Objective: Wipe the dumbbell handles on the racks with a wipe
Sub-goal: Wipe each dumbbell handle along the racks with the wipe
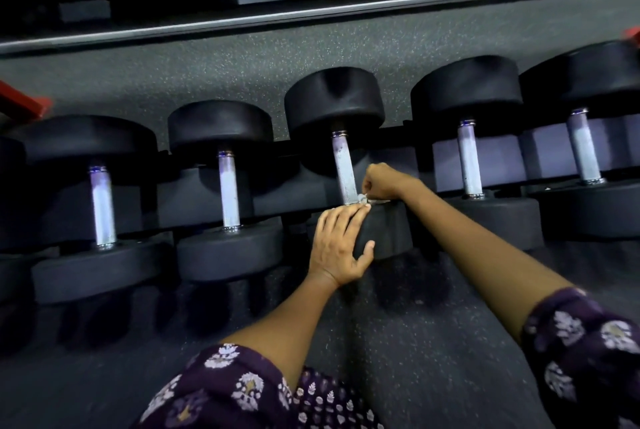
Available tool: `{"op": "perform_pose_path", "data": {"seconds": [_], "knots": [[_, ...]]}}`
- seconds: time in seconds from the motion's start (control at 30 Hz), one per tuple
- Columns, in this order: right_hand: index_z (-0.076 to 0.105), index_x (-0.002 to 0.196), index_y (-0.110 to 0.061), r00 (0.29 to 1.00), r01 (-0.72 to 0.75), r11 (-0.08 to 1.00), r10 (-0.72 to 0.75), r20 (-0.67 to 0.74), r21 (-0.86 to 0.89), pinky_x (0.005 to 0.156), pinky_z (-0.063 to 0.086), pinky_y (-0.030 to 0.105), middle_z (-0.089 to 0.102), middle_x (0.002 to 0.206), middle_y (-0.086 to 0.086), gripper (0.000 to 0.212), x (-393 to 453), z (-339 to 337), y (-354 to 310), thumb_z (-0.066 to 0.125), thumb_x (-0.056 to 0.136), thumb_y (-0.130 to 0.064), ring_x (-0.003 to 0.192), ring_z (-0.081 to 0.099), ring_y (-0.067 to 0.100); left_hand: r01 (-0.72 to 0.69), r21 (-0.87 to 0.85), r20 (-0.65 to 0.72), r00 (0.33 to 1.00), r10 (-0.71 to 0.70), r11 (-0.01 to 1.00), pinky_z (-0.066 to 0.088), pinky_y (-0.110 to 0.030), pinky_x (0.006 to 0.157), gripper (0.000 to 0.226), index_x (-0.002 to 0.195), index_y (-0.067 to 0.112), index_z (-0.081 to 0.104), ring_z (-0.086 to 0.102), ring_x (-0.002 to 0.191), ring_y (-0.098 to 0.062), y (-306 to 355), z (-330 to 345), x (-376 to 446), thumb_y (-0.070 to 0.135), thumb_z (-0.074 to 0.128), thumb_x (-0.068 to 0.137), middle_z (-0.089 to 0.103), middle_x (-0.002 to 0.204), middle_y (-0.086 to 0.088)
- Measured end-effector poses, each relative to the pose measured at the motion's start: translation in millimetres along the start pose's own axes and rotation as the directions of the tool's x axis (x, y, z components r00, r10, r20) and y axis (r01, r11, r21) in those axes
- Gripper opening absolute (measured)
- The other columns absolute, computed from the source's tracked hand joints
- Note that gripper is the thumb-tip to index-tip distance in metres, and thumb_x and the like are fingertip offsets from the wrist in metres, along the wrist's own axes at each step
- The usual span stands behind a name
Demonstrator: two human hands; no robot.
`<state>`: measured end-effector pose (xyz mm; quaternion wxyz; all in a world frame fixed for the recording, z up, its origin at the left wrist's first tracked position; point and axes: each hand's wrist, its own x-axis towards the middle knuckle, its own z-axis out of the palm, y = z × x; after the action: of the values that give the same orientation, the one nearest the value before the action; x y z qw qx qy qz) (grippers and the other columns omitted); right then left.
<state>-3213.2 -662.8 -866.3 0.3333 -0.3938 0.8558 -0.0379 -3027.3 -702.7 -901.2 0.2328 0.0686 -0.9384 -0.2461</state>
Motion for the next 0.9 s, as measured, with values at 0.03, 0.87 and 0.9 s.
{"op": "perform_pose_path", "data": {"seconds": [0.03,0.87,0.9], "knots": [[0.065,0.078,0.005,0.999,-0.034,0.999,0.035,0.019,-0.021,0.07,0.043,0.032,0.06,0.086,0.028,0.019,2,3,-4,0.05,0.085,-0.005,0.091,0.063,0.024,-0.002,0.007,0.001,1.0,0.002,1.0,0.038,-0.039,0.099,0.055,0.131,0.009,0.049,0.052,0.11,-0.025,1,1,0,0.037,0.049,0.083,0.061,0.123,-0.011],[0.055,0.067,-0.005,0.96,-0.258,0.69,0.107,0.258,0.676,0.044,0.036,0.018,0.049,0.059,0.006,0.022,33,20,15,0.045,0.082,0.008,0.052,0.043,0.013,0.04,0.007,0.037,0.998,-0.04,0.999,0.039,-0.039,0.098,0.056,0.133,0.01,0.046,0.053,0.112,-0.025,6,1,-1,0.037,0.047,0.084,0.06,0.125,-0.012],[0.055,0.066,-0.004,0.957,-0.268,0.667,0.101,0.272,0.695,0.046,0.038,0.02,0.05,0.056,0.007,0.022,36,17,16,0.047,0.082,0.008,0.051,0.045,0.013,0.039,0.003,0.036,0.999,-0.039,0.999,0.039,-0.039,0.098,0.056,0.133,0.01,0.046,0.052,0.113,-0.024,6,0,-1,0.036,0.047,0.084,0.059,0.125,-0.012]]}}
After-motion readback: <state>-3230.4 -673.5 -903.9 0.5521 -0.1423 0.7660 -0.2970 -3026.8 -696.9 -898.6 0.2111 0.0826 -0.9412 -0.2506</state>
